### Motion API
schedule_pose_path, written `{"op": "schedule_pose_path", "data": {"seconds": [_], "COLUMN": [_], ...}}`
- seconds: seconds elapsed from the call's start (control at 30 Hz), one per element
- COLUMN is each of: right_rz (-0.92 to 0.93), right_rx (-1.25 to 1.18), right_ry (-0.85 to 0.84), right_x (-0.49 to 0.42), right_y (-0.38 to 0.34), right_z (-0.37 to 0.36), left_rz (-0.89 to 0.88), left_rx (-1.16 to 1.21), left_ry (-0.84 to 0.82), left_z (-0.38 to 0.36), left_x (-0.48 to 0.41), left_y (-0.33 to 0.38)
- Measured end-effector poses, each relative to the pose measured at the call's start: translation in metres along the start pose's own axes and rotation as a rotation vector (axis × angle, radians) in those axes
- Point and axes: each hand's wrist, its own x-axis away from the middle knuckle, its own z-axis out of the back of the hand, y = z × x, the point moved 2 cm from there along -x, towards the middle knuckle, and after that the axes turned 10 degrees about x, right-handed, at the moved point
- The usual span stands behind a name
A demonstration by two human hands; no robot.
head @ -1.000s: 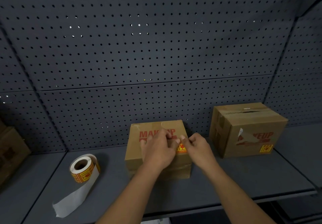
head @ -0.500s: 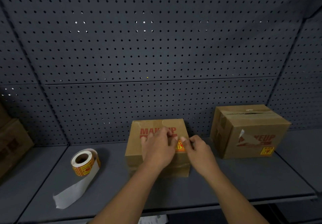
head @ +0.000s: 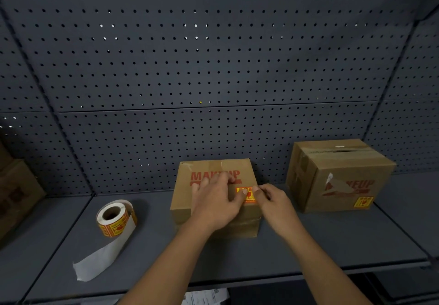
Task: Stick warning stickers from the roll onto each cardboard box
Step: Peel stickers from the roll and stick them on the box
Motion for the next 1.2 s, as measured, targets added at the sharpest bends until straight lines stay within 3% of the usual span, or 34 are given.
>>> {"op": "schedule_pose_path", "data": {"seconds": [0.4,0.93,1.2], "right_rz": [0.062,-0.013,0.0], "right_rx": [-0.013,0.124,0.129], "right_ry": [0.022,-0.017,0.0], "right_x": [-0.001,0.004,0.006], "right_y": [0.008,-0.004,-0.002], "right_z": [-0.006,0.0,-0.002], "left_rz": [-0.02,-0.028,-0.026], "left_rx": [0.003,-0.029,0.165], "left_ry": [-0.018,-0.071,0.005], "left_z": [-0.002,0.005,0.017], "left_x": [0.002,0.005,0.009], "left_y": [-0.001,0.003,0.002]}}
